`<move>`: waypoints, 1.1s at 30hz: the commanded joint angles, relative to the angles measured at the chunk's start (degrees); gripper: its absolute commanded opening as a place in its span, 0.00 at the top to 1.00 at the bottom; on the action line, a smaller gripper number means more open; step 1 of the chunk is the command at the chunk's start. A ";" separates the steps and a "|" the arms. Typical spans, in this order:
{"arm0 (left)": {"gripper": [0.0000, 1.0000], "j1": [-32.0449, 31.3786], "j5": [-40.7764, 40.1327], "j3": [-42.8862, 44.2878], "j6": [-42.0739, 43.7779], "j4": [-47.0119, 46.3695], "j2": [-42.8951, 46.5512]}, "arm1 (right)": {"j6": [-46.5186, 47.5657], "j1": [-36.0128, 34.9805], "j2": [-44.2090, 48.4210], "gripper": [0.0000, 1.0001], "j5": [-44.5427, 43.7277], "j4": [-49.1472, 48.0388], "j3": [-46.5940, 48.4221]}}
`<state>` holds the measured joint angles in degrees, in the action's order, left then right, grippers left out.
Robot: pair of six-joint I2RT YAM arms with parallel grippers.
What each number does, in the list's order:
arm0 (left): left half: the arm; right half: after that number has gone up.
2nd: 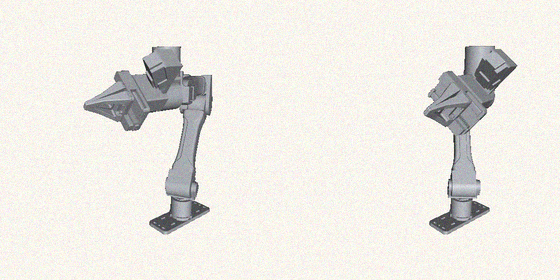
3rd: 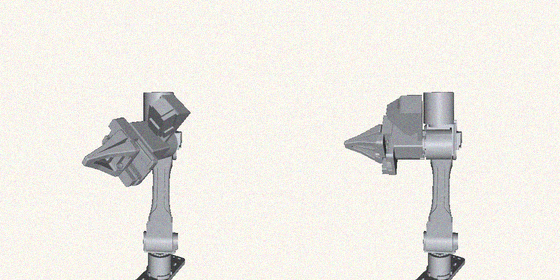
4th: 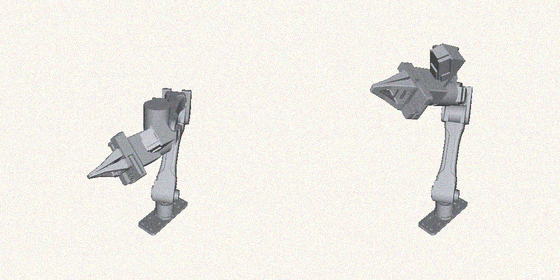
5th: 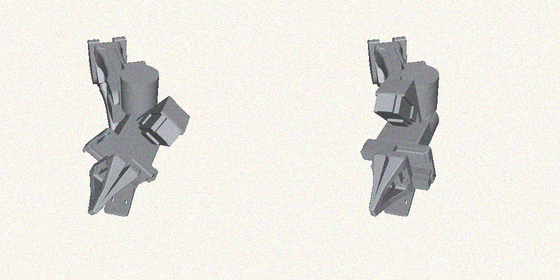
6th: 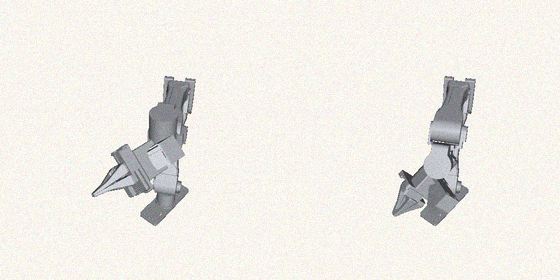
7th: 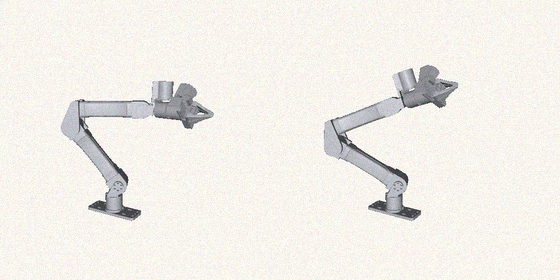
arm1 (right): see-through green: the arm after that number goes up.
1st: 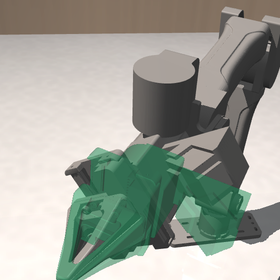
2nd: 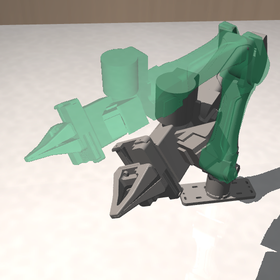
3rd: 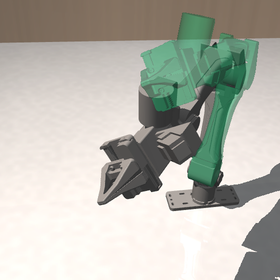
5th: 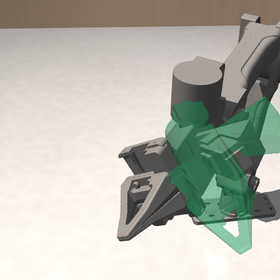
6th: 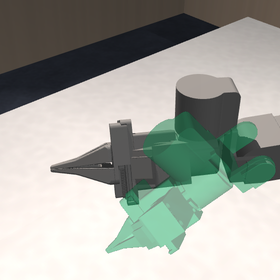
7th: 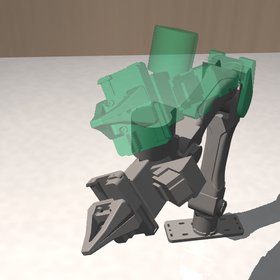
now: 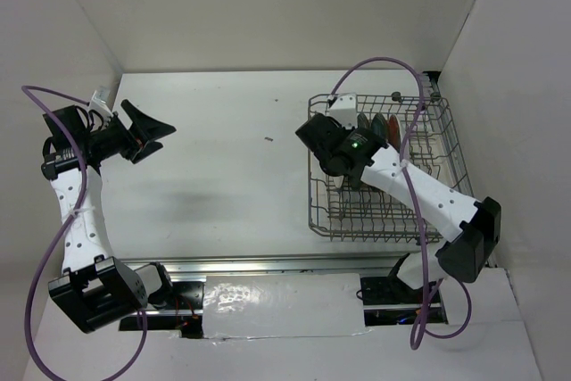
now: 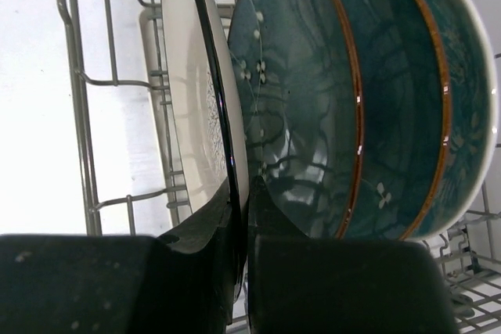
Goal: Load the plates into the dish rack
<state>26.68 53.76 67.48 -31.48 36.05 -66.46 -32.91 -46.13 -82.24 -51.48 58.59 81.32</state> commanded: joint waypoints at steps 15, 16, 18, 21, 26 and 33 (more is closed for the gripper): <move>0.01 -0.05 0.29 0.19 1.16 -0.28 0.80 | -0.76 1.57 0.41 0.40 -0.72 -6.56 -1.69; 0.01 -0.05 0.38 0.19 1.16 -0.28 0.98 | -0.76 1.57 0.76 0.40 -0.72 -6.56 -1.34; 0.01 -0.05 0.38 0.10 1.07 -0.37 0.98 | -0.49 1.57 1.02 0.33 -0.64 -6.30 -0.81; 0.01 -0.05 0.30 0.19 1.16 -0.28 1.07 | -0.49 1.39 1.38 0.29 -0.98 -6.12 0.24; 0.01 -0.05 0.30 0.46 1.16 -0.28 1.07 | -0.06 -1.15 3.04 0.25 -2.74 -3.83 4.28; 0.01 -0.05 -0.41 -0.07 0.37 -0.46 1.07 | 2.05 -2.48 8.66 0.00 -0.47 -4.70 12.54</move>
<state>26.68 53.15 67.48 -31.59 36.05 -66.43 -32.25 -48.58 -78.54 -51.66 55.66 89.43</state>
